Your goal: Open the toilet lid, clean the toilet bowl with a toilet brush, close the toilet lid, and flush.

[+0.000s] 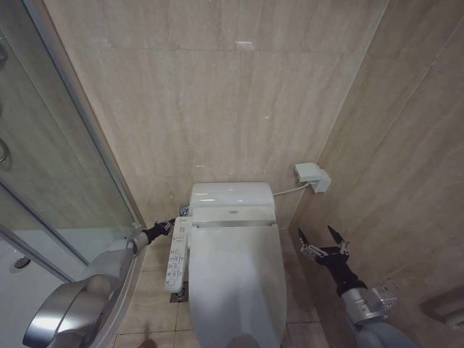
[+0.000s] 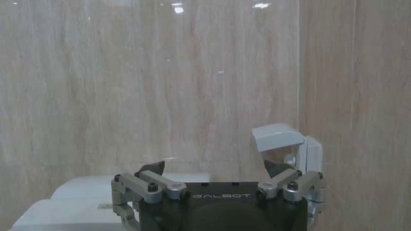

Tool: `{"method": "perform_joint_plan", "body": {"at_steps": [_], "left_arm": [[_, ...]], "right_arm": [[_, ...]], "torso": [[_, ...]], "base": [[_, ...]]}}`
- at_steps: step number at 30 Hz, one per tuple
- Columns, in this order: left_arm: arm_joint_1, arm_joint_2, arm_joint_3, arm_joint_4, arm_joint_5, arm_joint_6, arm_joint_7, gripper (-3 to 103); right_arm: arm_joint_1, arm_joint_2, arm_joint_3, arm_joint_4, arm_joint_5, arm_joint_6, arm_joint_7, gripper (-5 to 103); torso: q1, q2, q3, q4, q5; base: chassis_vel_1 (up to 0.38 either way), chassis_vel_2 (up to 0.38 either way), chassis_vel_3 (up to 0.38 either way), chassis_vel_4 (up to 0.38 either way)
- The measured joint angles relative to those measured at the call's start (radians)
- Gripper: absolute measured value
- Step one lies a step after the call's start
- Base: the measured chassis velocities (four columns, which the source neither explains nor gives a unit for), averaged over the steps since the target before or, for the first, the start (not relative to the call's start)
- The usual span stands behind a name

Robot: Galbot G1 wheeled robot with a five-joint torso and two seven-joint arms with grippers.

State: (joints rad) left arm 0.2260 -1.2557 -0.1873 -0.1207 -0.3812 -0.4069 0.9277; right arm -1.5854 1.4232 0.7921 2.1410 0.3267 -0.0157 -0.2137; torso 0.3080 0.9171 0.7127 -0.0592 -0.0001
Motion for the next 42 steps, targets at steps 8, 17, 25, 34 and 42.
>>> {"method": "perform_joint_plan", "body": {"at_steps": [8,17,25,34,42], "left_arm": [[0.068,0.016,-0.095,-0.130,0.027,-0.065,-0.116,0],[0.141,0.015,-0.121,-0.291,-0.007,-0.107,-0.454,0],[0.245,-0.024,-0.141,-0.543,-0.035,-0.049,-0.708,0],[0.388,-0.042,-0.134,-0.786,-0.038,0.078,-0.877,0],[0.525,-0.045,-0.132,-1.034,-0.013,0.198,-0.988,0]], "right_arm": [[0.000,0.000,0.000,0.000,0.000,0.000,0.000,100],[0.000,0.000,0.000,0.000,0.000,0.000,0.000,100],[0.000,0.000,0.000,0.000,0.000,0.000,0.000,100],[0.000,0.000,0.000,0.000,0.000,0.000,0.000,100],[0.000,0.000,0.000,0.000,0.000,0.000,0.000,100]], "torso": [[0.000,0.000,0.000,-0.0003,-0.0002],[0.000,0.000,0.000,0.0001,0.0002],[0.000,0.000,0.000,-0.0002,0.0002],[0.000,0.000,0.000,0.0001,0.0003],[0.000,0.000,0.000,0.0000,0.0002]], "base": [[0.000,0.000,0.000,0.000],[0.000,0.000,0.000,0.000],[0.000,0.000,0.000,0.000],[0.000,0.000,0.000,0.000],[0.000,0.000,0.000,0.000]]}}
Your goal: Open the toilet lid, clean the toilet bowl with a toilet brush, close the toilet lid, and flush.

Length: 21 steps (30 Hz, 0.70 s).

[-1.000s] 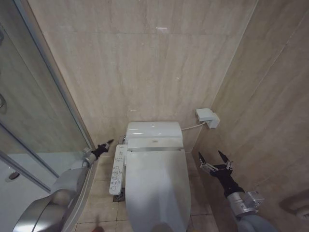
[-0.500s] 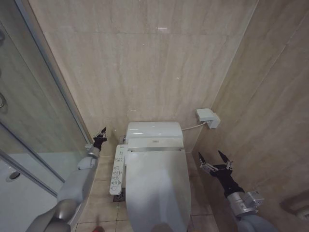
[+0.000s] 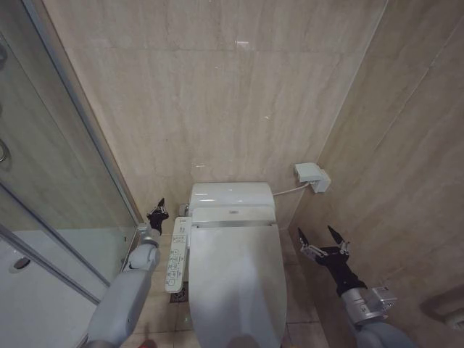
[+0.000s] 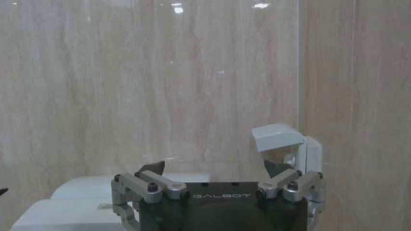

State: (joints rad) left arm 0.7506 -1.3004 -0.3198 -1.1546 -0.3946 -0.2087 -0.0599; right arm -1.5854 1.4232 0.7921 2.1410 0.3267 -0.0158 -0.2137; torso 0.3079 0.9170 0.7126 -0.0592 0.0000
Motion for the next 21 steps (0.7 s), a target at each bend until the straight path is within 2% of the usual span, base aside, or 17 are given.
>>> {"method": "perform_joint_plan", "body": {"at_steps": [1,4,13,21], "left_arm": [[0.000,0.000,0.000,0.000,0.000,0.000,0.000,0],[0.069,0.006,-0.008,-0.108,0.026,0.022,-0.021,0],[0.188,0.007,-0.035,-0.253,0.062,0.022,-0.025,0],[0.223,0.001,-0.040,-0.292,0.067,0.012,-0.023,0]], "right_arm": [[0.000,0.000,0.000,0.000,0.000,0.000,0.000,100],[0.000,0.000,0.000,0.000,0.000,0.000,0.000,100],[0.000,0.000,0.000,0.000,0.000,0.000,0.000,100],[0.000,0.000,0.000,0.000,0.000,0.000,0.000,100]], "torso": [[0.000,0.000,0.000,0.0000,0.0000],[0.000,0.000,0.000,0.0000,0.0001],[0.000,0.000,0.000,0.0000,0.0000],[0.000,0.000,0.000,0.0001,0.0000]], "base": [[0.000,0.000,0.000,0.000],[0.000,0.000,0.000,0.000],[0.000,0.000,0.000,0.000],[0.000,0.000,0.000,0.000]]}}
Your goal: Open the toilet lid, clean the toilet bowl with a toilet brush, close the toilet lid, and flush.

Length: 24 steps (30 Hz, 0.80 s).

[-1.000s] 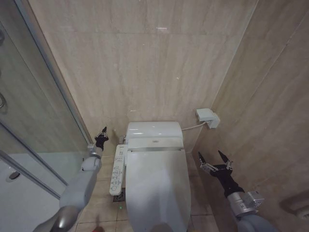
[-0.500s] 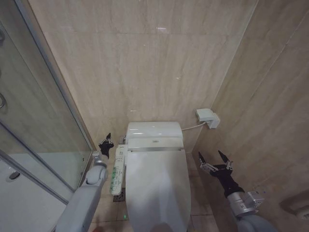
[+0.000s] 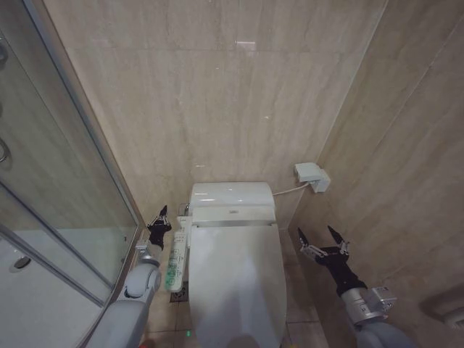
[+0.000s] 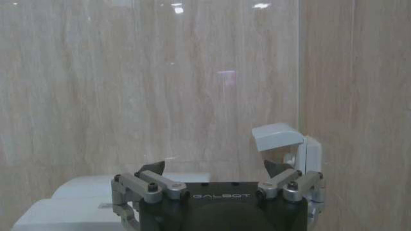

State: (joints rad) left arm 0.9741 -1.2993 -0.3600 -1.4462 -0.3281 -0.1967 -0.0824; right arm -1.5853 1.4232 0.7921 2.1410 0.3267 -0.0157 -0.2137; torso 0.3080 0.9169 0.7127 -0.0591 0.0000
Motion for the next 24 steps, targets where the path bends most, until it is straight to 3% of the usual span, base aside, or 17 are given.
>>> {"method": "perform_joint_plan", "body": {"at_steps": [10,24], "left_arm": [[0.011,-0.004,0.008,-0.019,0.004,-0.008,0.006,0],[0.017,-0.012,0.018,-0.022,0.010,-0.013,0.008,0]], "right_arm": [[0.000,0.000,0.000,0.000,0.000,0.000,0.000,100],[0.000,0.000,0.000,0.000,0.000,0.000,0.000,100]], "torso": [[0.000,0.000,0.000,-0.0001,0.0004],[-0.001,0.000,0.000,0.0001,0.0001]], "base": [[0.130,-0.127,-0.132,0.116],[0.266,-0.253,-0.265,0.258]]}}
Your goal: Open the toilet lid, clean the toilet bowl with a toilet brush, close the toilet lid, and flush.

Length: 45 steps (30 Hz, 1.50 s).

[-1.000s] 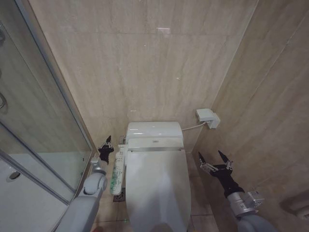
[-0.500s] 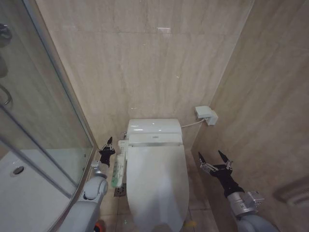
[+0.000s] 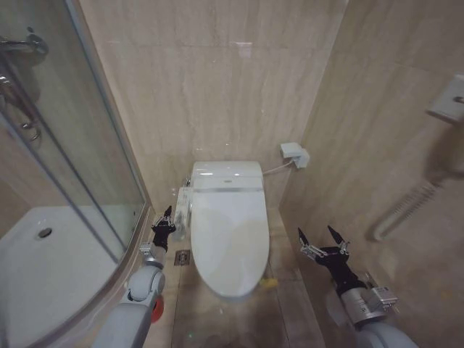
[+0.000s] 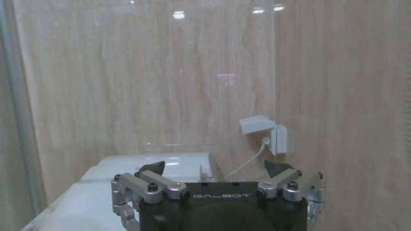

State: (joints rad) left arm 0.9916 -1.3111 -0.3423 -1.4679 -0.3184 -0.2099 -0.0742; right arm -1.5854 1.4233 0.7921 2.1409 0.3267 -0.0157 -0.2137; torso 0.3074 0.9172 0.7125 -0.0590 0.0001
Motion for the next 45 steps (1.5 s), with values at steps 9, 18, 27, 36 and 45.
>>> {"method": "perform_joint_plan", "body": {"at_steps": [9,18,27,36,45], "left_arm": [[0.002,-0.011,0.006,0.000,0.004,-0.009,0.000,0],[0.007,-0.025,0.016,-0.002,0.007,-0.009,0.004,0],[0.017,-0.036,0.019,0.003,0.014,-0.013,0.005,0],[0.016,-0.035,0.019,0.002,0.014,-0.013,0.006,0],[0.015,-0.040,0.018,0.005,0.014,-0.013,0.005,0]], "right_arm": [[0.000,0.000,0.000,0.000,0.000,0.000,0.000,100],[0.000,0.000,0.000,0.000,0.000,0.000,0.000,100],[0.000,0.000,0.000,0.000,0.000,0.000,0.000,100],[0.000,0.000,0.000,0.000,0.000,0.000,0.000,100],[0.000,0.000,0.000,0.000,0.000,0.000,0.000,100]], "torso": [[0.001,0.000,0.000,-0.0001,-0.0002],[0.001,0.000,0.000,-0.0001,-0.0001],[0.000,0.000,0.000,-0.0001,0.0000],[0.001,0.000,0.000,0.0000,-0.0001],[0.000,0.000,0.000,-0.0002,-0.0001]], "base": [[0.078,-0.069,-0.066,0.078],[-0.043,0.035,0.031,-0.039],[0.000,0.000,0.000,0.000],[0.022,-0.024,-0.017,0.025],[0.104,-0.100,-0.115,0.097]]}}
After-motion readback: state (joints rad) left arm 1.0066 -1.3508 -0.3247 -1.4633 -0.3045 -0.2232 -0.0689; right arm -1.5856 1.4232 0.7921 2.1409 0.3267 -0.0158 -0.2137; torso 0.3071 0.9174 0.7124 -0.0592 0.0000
